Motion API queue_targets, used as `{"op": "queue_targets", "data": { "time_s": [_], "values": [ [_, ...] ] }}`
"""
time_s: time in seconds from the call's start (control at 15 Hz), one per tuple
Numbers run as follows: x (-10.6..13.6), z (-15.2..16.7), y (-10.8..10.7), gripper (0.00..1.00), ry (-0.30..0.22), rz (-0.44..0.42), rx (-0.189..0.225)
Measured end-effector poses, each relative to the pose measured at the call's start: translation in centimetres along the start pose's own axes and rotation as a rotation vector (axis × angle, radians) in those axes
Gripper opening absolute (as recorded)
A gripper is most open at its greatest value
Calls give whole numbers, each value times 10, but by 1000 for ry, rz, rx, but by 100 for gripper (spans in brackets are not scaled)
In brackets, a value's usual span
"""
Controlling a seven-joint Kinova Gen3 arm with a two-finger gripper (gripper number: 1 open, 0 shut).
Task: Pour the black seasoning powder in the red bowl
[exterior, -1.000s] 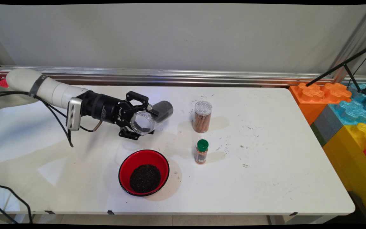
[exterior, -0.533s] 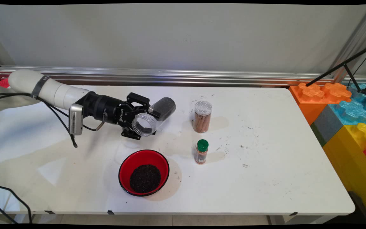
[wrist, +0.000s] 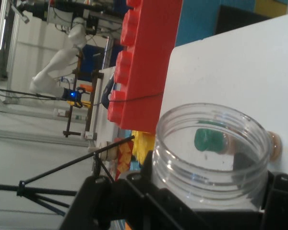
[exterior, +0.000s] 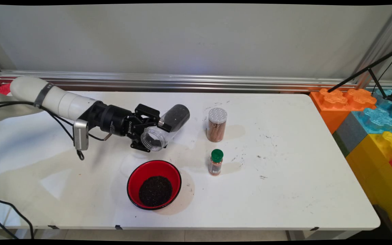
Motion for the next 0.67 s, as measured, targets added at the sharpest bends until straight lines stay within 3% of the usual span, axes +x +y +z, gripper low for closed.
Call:
{"op": "queue_targets", "data": {
  "time_s": [0.67],
  "values": [
    [5, 2, 9, 0, 38, 147, -29]
  ]
}}
